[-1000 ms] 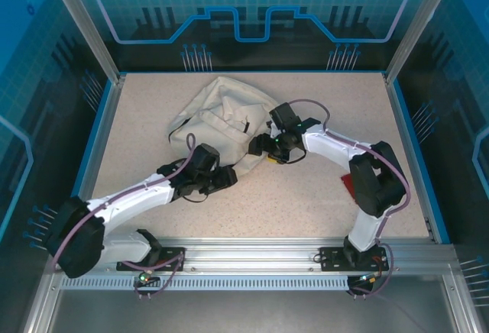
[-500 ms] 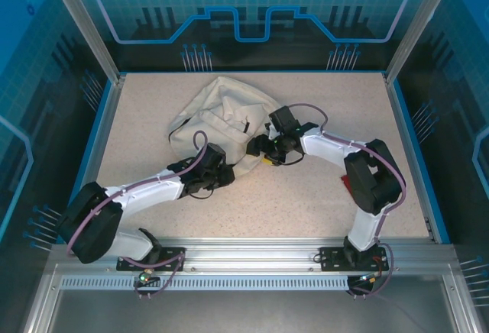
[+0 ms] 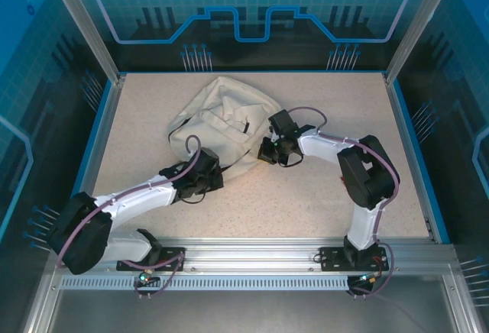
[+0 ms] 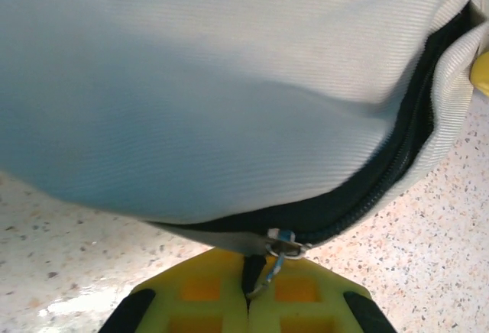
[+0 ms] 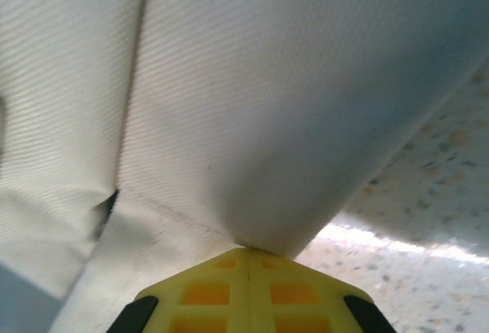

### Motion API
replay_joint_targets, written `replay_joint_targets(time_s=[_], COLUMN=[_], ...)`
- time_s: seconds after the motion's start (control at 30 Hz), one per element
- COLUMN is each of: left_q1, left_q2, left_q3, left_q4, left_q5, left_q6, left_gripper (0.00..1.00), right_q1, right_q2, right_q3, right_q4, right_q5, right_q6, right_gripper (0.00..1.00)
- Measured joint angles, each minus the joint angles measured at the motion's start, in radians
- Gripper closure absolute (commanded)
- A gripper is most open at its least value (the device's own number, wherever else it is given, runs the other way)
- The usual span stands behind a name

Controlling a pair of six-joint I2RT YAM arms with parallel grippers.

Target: Pack the student bag

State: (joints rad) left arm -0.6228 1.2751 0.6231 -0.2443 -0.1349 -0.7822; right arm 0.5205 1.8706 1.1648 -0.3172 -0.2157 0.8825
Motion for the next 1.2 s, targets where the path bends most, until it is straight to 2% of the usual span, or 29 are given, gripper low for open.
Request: replay_joint_targets(time_s=[0.3, 0.33, 0.43, 0.5, 0.57, 0.67, 0.77, 0.9, 1.0, 1.07, 1.2], left_q1=[0.054, 0.057, 0.058, 0.058, 0.061, 0.071, 0.100, 0.179, 0.262, 0.310, 0.339], left_q2=[-0.024, -0.025, -0.027, -0.027, -0.030, -0.059, -0.120, -0.216, -0.259, -0.259, -0.213], left_q3=[-0.025, -0.026, -0.026, -0.026, -0.026, -0.026, -0.026, -0.026, -0.026, -0.026, -0.026], left_q4=[-0.064, -0.065, -0.064, -0.064, -0.065, -0.081, -0.107, -0.136, -0.147, -0.143, -0.109], left_q5=[0.001, 0.005, 0.035, 0.055, 0.079, 0.115, 0.149, 0.187, 0.214, 0.231, 0.261], left_q6=[0.005, 0.009, 0.032, 0.044, 0.063, 0.081, 0.083, 0.073, 0.047, 0.019, -0.043], left_gripper=[1.00, 1.00, 1.00, 0.91, 0.71, 0.51, 0.39, 0.32, 0.31, 0.31, 0.33], right_q1=[-0.030, -0.035, -0.042, -0.042, -0.039, -0.023, 0.017, 0.089, 0.154, 0.189, 0.222], right_q2=[0.041, 0.041, 0.028, 0.006, -0.029, -0.090, -0.148, -0.168, -0.153, -0.132, -0.072], right_q3=[0.018, 0.015, -0.014, -0.041, -0.058, -0.061, -0.060, -0.037, 0.017, 0.064, 0.153], right_q4=[-0.030, -0.024, 0.018, 0.032, 0.030, 0.026, 0.015, -0.029, -0.094, -0.120, -0.175], right_q5=[0.093, 0.089, 0.060, 0.042, 0.024, 0.018, 0.020, 0.030, 0.055, 0.067, 0.099], right_q6=[-0.008, -0.011, -0.019, -0.029, -0.043, -0.071, -0.090, -0.091, -0.067, -0.038, 0.024], right_gripper=[1.00, 0.98, 0.75, 0.64, 0.55, 0.49, 0.46, 0.38, 0.35, 0.35, 0.37])
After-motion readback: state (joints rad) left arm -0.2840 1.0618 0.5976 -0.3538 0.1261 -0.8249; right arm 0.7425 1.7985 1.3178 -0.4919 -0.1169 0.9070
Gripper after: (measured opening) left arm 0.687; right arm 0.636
